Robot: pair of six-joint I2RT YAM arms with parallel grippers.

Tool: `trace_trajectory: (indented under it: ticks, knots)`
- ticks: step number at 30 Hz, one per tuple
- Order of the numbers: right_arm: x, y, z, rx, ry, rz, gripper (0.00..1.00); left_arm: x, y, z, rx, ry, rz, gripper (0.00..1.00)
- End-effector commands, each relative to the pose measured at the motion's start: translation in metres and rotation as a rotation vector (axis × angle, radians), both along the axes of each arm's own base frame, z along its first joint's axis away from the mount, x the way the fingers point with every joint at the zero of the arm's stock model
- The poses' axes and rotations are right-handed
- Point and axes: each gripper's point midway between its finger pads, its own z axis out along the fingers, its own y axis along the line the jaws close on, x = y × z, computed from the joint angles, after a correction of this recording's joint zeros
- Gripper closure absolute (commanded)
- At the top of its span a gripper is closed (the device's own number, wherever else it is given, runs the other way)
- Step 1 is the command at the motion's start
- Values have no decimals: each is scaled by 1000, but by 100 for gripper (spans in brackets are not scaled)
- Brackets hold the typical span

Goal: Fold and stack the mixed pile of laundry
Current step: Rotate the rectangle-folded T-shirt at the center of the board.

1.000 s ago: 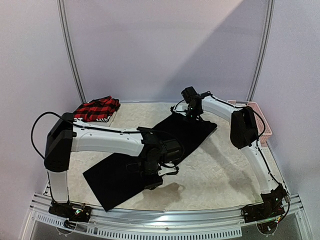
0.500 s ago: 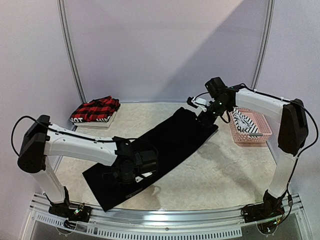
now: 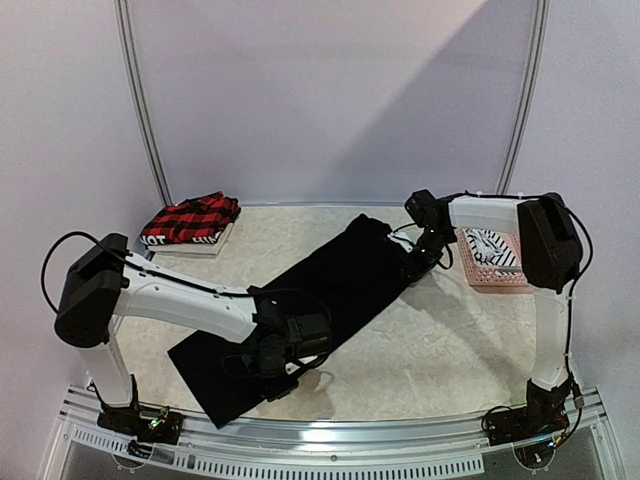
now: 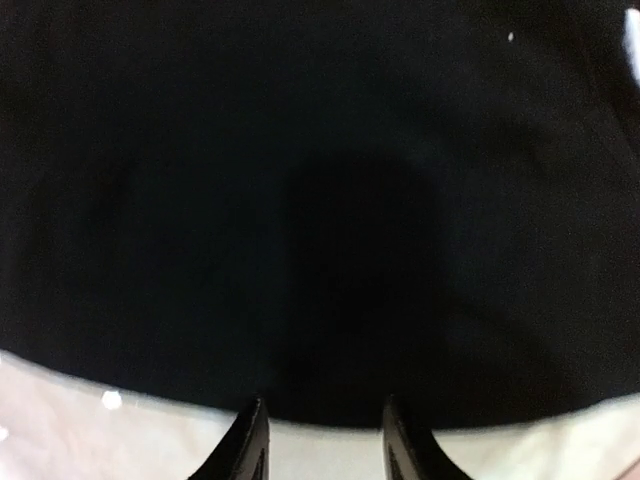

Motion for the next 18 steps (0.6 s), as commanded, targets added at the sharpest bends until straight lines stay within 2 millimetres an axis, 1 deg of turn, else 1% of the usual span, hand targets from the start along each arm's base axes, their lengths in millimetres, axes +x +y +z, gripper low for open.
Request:
trace_trajectory:
  ticks: [1,2,4,5,6,7,8,9,11,12,13,14,15,16,17,18]
  knots:
    - [24,3,-21,-59,-5,-4,65,-6,-29,-24,-38,22,-60,94]
    - [29,3,-28,-70,-3,-2,65,-9,-36,-24,-55,40,-67,96]
    - [43,7,-30,-79,-21,-5,66,-8,-53,-20,-86,44,-90,100]
    - [48,8,-36,-88,-14,-5,66,-7,-63,-18,-100,45,-105,100]
    - [56,12,-35,-86,-25,-3,66,-7,-72,-15,-113,43,-120,100]
    - [61,13,-38,-91,-24,-3,66,-6,-84,-12,-134,48,-136,100]
    - [70,17,-35,-86,-41,0,66,-6,-95,-9,-153,52,-152,100]
    - [76,20,-41,-90,-42,8,66,-5,-106,-8,-166,54,-164,100]
    - [92,27,-35,-103,-67,22,66,-1,-127,-4,-194,56,-187,100]
    - [104,34,-35,-99,-85,32,66,1,-139,-3,-209,55,-197,100]
    - [110,38,-33,-95,-97,45,65,1,-151,-2,-224,60,-207,99]
    - [114,41,-39,-88,-101,51,65,2,-161,-1,-238,67,-218,98]
    - [117,46,-41,-73,-110,58,64,3,-177,5,-270,68,-225,96]
    - [120,50,-42,-55,-123,68,63,3,-187,6,-287,73,-237,95]
    - [122,56,-40,-36,-138,79,63,1,-195,2,-296,84,-247,93]
    - [123,61,-39,-23,-151,94,62,1,-205,4,-315,85,-255,92]
